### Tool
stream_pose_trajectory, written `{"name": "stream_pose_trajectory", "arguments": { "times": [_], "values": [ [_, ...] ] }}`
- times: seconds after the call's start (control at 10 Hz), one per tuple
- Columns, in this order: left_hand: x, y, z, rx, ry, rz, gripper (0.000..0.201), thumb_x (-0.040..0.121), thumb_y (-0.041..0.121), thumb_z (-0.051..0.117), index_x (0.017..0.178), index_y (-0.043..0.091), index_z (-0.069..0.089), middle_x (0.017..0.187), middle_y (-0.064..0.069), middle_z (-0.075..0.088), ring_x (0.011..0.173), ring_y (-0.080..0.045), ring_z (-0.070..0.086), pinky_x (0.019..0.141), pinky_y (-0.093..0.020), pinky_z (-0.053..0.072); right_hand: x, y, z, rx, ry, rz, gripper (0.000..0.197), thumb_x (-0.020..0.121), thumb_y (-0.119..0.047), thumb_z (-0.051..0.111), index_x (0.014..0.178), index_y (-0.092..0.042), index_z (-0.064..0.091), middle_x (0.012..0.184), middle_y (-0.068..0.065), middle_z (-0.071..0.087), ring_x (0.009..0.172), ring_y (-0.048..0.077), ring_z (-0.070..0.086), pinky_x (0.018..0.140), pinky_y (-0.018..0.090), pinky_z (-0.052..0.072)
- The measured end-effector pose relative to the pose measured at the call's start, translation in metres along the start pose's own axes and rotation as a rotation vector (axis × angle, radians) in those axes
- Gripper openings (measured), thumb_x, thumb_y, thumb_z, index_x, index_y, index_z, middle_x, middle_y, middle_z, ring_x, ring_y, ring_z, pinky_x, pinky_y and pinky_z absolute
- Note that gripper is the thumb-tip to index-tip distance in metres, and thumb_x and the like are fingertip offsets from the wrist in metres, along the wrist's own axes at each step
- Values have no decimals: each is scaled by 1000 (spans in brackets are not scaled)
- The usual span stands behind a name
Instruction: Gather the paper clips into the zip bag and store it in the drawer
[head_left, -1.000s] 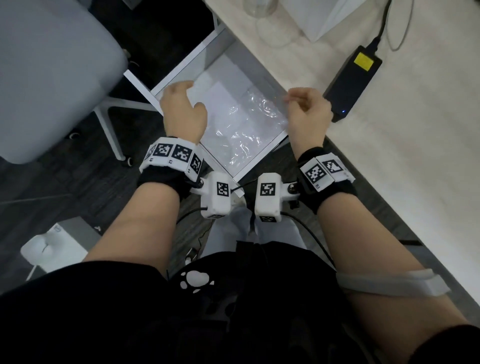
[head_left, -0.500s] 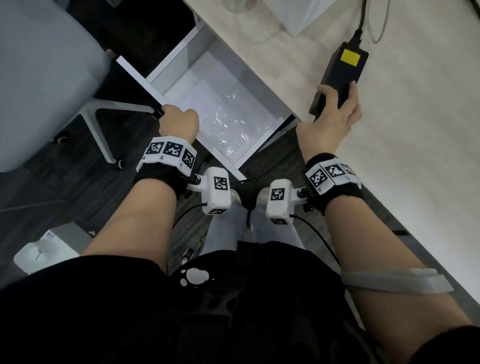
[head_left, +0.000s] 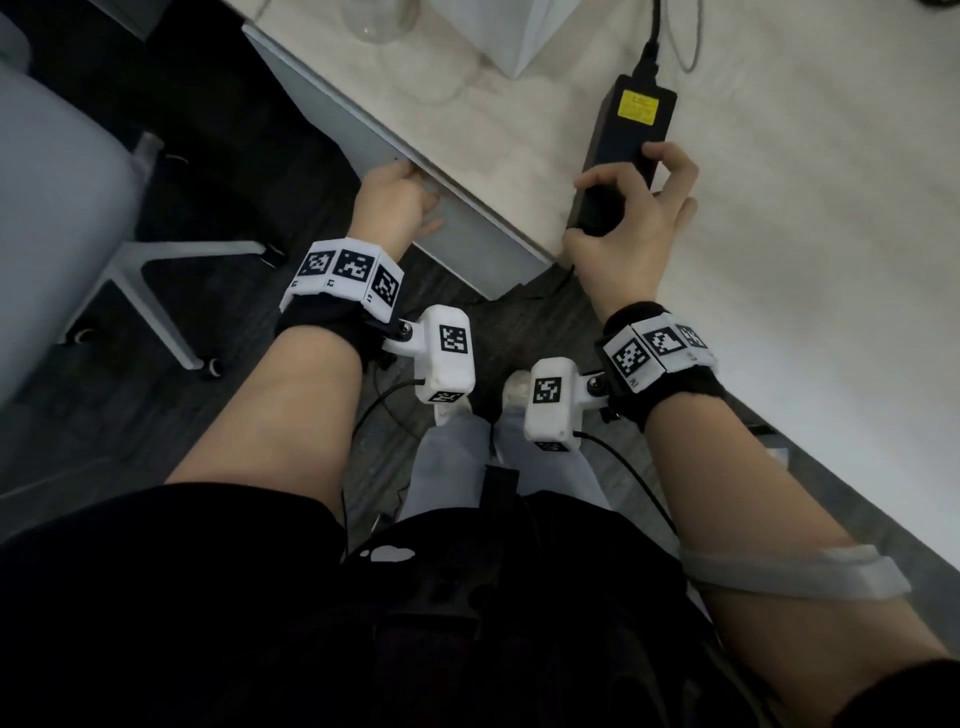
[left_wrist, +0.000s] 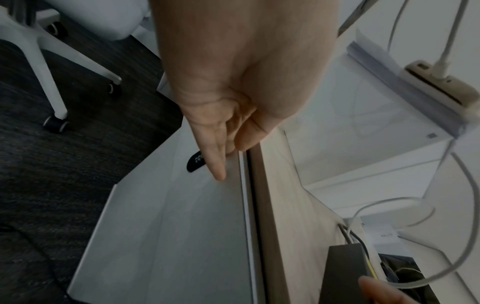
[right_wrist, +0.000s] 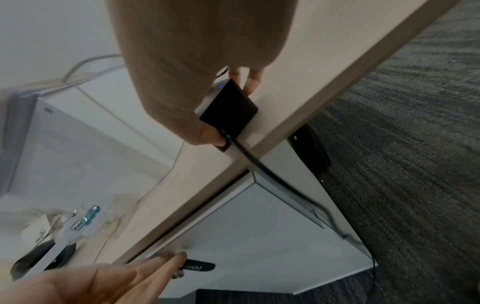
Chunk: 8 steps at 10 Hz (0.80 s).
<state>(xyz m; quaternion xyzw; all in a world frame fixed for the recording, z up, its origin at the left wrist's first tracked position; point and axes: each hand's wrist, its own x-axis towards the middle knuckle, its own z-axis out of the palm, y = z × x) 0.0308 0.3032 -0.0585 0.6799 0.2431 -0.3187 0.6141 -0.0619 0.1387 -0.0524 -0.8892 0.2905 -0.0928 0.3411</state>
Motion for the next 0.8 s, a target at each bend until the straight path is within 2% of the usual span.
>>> {"name": "stream_pose_trajectory", "arguments": {
  "times": [0.1, 0.2, 0.3, 0.4, 0.5, 0.6, 0.7, 0.8],
  "values": [
    [4, 8, 7, 39, -63, -3, 33, 68, -13, 48, 92, 10, 48, 103, -5, 52, 104, -18, 51, 86, -30, 49, 6, 0, 1, 29, -6, 5, 35, 59, -4, 58, 88, -23, 65, 132, 7, 35, 104, 23, 33, 77, 9, 26],
    [15, 6, 2, 151, -59, 14, 31, 45, 1, 43, 74, 12, 46, 89, -8, 49, 93, -19, 44, 84, -37, 44, 7, -1, 3, 42, 6, 8, 35, 58, -4, 59, 87, -22, 65, 131, 8, 35, 105, 22, 33, 80, -2, 21],
    [16, 9, -3, 231, -80, -9, 29, 47, 6, 43, 74, 17, 46, 95, -8, 46, 88, -18, 44, 80, -37, 43, 5, -2, 5, 44, 14, 31, 35, 58, -4, 59, 88, -22, 64, 132, 7, 35, 104, 21, 32, 76, 3, 23],
    [5, 20, -1, 336, -134, -27, 18, 67, 10, 49, 74, 26, 43, 105, -6, 48, 92, -17, 50, 86, -34, 48, 3, -4, 5, 21, 21, 27, 37, 60, -3, 59, 91, -22, 64, 133, 8, 35, 103, 20, 31, 79, 14, 25],
    [5, 21, 1, 434, -99, -4, 29, 85, 0, 45, 70, 24, 41, 106, -7, 48, 93, -20, 50, 86, -34, 49, 1, -7, -1, 15, -20, 40, 38, 63, -2, 59, 95, -22, 64, 137, 7, 32, 104, 19, 29, 86, 19, 28],
    [-2, 24, 8, 499, -75, -3, 27, 87, 5, 47, 67, 23, 42, 105, -6, 48, 92, -21, 49, 84, -32, 50, 3, -10, -12, 31, -132, 58, 35, 69, -3, 62, 99, -21, 65, 140, 6, 30, 111, 25, 34, 91, 26, 34],
    [-19, 29, 21, 559, -70, -32, 22, 87, 11, 48, 67, 21, 43, 103, -6, 50, 91, -21, 51, 83, -34, 50, 7, -12, -33, 111, -223, 73, 28, 72, -2, 64, 97, -14, 68, 136, 8, 41, 118, 27, 43, 94, 21, 32],
    [-38, 38, 42, 635, -88, -14, 7, 89, 13, 48, 83, 12, 52, 102, -7, 56, 91, -22, 56, 78, -32, 51, 15, -11, -62, 237, -285, 163, 26, 75, -1, 62, 97, -14, 68, 114, 4, 60, 109, 20, 56, 86, 17, 40]
  ]
}}
